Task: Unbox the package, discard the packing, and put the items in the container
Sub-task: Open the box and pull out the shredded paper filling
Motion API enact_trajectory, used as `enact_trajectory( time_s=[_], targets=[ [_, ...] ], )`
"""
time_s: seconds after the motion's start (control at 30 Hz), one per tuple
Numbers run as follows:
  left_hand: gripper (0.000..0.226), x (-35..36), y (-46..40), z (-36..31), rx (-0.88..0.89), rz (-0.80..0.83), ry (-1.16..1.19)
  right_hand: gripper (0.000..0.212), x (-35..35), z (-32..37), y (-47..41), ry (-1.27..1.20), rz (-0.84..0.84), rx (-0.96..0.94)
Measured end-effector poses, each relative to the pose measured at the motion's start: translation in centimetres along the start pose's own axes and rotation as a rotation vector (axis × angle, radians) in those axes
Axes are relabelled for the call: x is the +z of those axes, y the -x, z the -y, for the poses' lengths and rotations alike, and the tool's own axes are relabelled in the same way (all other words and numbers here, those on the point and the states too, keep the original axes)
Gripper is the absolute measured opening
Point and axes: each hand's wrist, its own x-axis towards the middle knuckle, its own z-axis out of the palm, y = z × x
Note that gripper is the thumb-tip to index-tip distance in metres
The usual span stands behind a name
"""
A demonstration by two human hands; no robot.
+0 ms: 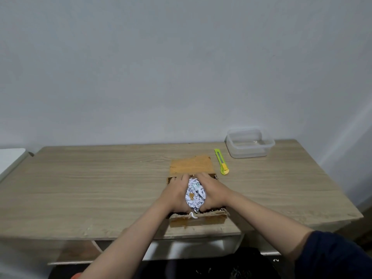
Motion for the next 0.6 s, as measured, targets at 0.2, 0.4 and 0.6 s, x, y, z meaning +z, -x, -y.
enact_trajectory(
  time_s=[0.2,0.4,0.6],
  targets=[
    [0.078,-1.2,0.0,0.5,0.05,-0.1,0.08,0.096,-0.5,0.2,-0.5,-0.069,-0.08,-0.037],
    [0.079,-3.0,-0.1,1.0,0.07,-0.186,0.097,0.088,-2.3,1.7,-1.0,-0.075,-0.177,-0.106],
    [0.081,-6.0,-1.4,0.5,0.131,-0.203,0.08,0.09,-4.6,2.7,-1.9,-0.053,-0.208,-0.113]
  ],
)
